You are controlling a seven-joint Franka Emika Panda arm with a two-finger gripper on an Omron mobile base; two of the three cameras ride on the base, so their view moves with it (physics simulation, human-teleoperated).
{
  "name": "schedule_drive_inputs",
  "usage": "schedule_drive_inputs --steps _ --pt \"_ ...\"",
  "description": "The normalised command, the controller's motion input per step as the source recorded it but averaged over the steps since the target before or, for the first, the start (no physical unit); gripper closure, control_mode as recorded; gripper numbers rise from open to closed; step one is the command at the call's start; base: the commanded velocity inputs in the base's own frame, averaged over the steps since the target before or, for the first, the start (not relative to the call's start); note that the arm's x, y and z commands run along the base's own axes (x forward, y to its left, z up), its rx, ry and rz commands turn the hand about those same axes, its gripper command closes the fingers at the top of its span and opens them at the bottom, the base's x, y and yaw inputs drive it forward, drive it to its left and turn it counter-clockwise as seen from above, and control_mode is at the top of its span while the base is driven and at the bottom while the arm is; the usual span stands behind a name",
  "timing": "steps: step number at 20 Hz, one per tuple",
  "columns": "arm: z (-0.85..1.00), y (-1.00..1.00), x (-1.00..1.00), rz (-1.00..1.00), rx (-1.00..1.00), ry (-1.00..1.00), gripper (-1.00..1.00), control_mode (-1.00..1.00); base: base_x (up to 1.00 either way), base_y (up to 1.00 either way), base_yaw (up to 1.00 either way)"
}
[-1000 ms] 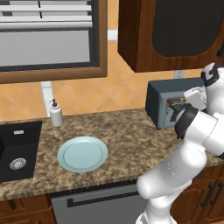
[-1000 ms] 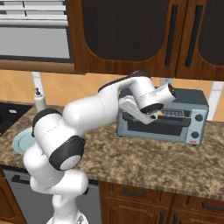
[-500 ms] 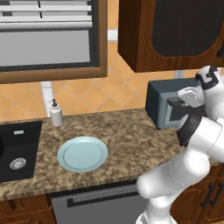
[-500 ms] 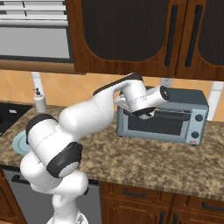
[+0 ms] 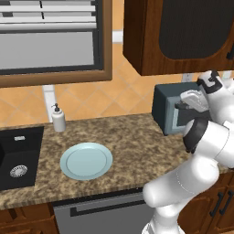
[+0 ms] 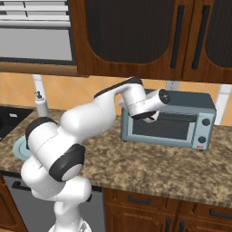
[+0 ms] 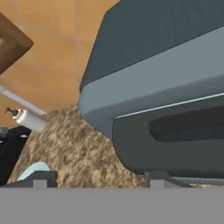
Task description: Pick up the kebab skewer and baguette bread, and place them inside the toaster oven. Close the toaster oven door and start by setting the timer.
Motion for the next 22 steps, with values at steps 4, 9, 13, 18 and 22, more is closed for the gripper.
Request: schedule_drive_inputs --steps 4,9,13,18,22 --pt "-0.31 0.09 0.35 -0.08 0.00 0.00 -1.00 -1.00 0.00 0.00 0.00" --pt "-0.03 0.01 -0.15 -0.07 0.00 0.00 -1.00 -1.00 0.00 0.00 0.00" --pt "0.00 0.00 -0.55 -0.04 0.00 0.00 -1.00 -1.00 0.00 0.00 0.00" --pt "0.00 -0.02 -0.50 -0.01 -0.05 0.00 -1.00 -1.00 0.00 0.00 0.00" --pt "0.00 -0.41 -0.50 -0.02 -0.02 0.00 -1.00 -1.00 0.00 0.00 0.00"
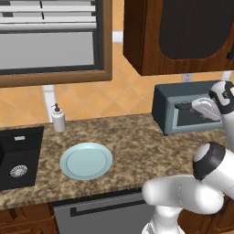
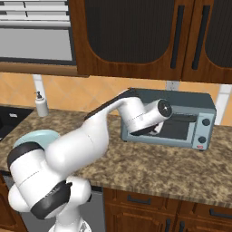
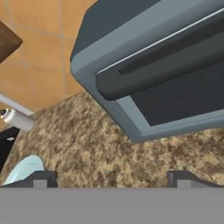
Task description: Pick up the kebab skewer and baguette bread, and place them inside the toaster oven. Close the toaster oven door and start by setting the timer.
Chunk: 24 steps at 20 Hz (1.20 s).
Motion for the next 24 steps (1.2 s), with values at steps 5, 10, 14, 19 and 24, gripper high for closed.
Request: schedule_drive_inputs --steps 5,10,14,19,24 --pt "0.00 -0.68 -0.59 -0.09 0.01 -0.14 -1.00 -1.00 0.00 0.00 0.00" --pt "0.00 -1.00 -0.40 -0.20 0.15 -0.16 -1.00 -1.00 0.00 0.00 0.00" --pt "0.00 -0.83 -0.14 -0.22 0.14 -0.11 -1.00 -1.00 0.00 0.00 0.00" --pt "0.00 -0.88 0.00 -0.10 0.15 -0.02 -1.00 -1.00 0.00 0.00 0.00" --pt "-0.05 -0.32 0.00 -0.13 0.19 -0.04 -1.00 -1.00 0.00 0.00 0.00"
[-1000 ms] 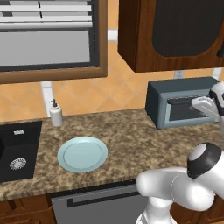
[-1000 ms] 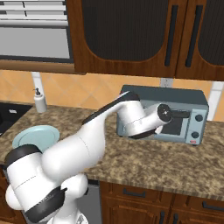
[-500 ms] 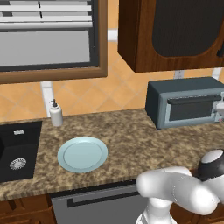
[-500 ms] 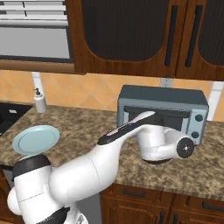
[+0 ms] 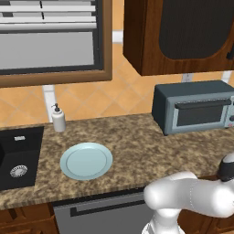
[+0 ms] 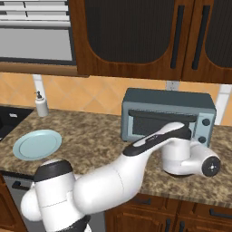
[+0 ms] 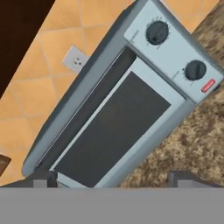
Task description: Pick up the kebab skewer and baguette bread, and place them inside the toaster oven. Close the toaster oven door and start by setting the timer.
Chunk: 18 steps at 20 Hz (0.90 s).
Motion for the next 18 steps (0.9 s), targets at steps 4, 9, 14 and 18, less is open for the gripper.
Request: schedule_drive_inputs --steps 4,9,14,18 --pt "-0.18 -0.23 0.01 -0.11 0.20 -0.03 -1.00 -1.00 0.00 0.00 0.00" --pt "-0.13 -0.10 0.25 -0.11 0.18 -0.03 -1.00 -1.00 0.00 0.00 0.00" --pt "-0.23 -0.06 0.39 -0.15 0.01 -0.03 -1.00 -1.00 0.00 0.00 0.00" --pt "-0.20 -0.13 0.19 -0.12 0.00 -0.10 -1.00 -1.00 0.00 0.00 0.00"
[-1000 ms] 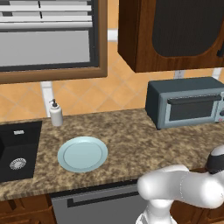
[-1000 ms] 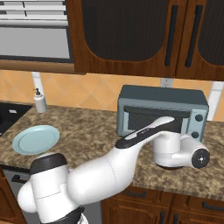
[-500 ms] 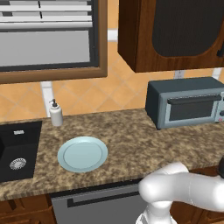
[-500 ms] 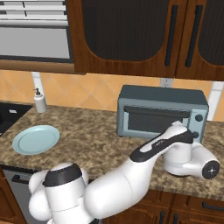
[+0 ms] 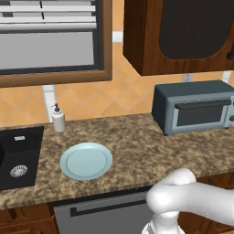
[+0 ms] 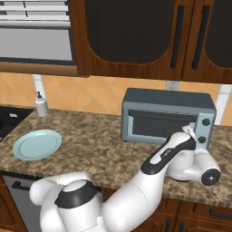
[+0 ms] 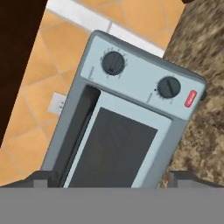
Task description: Pick up the kebab skewer and baguette bread, and place them inside the toaster oven. Close the toaster oven door and start by setting the timer.
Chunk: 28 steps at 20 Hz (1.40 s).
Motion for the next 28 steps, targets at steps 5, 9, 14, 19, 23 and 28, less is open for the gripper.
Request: schedule_drive_inputs --steps 5,9,14,19,23,28 --pt "-0.09 -0.35 0.03 -0.01 0.00 -0.04 -1.00 -1.00 0.00 0.00 0.00" --pt "-0.02 -0.33 0.17 0.00 0.00 0.00 -1.00 -1.00 0.00 0.00 0.00" --pt "-0.03 -0.13 0.25 0.00 0.00 0.00 -1.00 -1.00 0.00 0.00 0.00" --pt "-0.21 0.00 0.15 0.00 0.00 0.00 -1.00 -1.00 0.00 0.00 0.00" --pt "-0.21 0.00 0.20 0.00 0.00 0.00 -1.00 -1.00 0.00 0.00 0.00" --pt "-0.05 -0.12 0.26 -0.01 0.00 0.00 -1.00 -1.00 0.00 0.00 0.00"
